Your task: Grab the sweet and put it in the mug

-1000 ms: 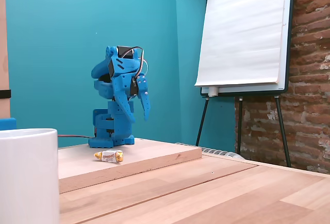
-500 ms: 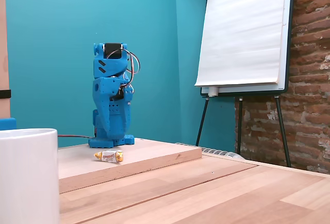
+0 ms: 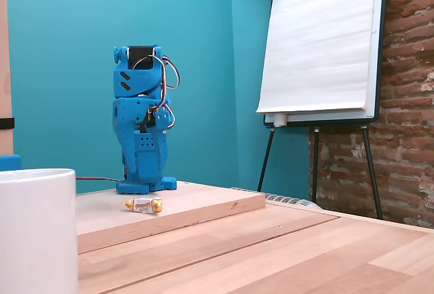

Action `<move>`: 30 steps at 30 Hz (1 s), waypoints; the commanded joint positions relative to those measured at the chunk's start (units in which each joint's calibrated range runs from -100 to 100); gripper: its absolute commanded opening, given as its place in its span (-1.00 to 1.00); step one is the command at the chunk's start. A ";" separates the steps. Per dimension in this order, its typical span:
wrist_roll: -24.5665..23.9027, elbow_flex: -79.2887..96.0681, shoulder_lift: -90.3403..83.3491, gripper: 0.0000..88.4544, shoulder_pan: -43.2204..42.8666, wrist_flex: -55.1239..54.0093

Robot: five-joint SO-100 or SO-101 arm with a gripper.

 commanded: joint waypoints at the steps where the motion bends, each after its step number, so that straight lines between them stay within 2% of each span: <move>1: 0.15 -3.57 4.15 -0.51 0.45 -2.75; 11: 0.88 -3.57 13.27 -0.51 0.45 -14.45; 30: 0.88 -3.49 19.90 -0.51 -2.16 -15.49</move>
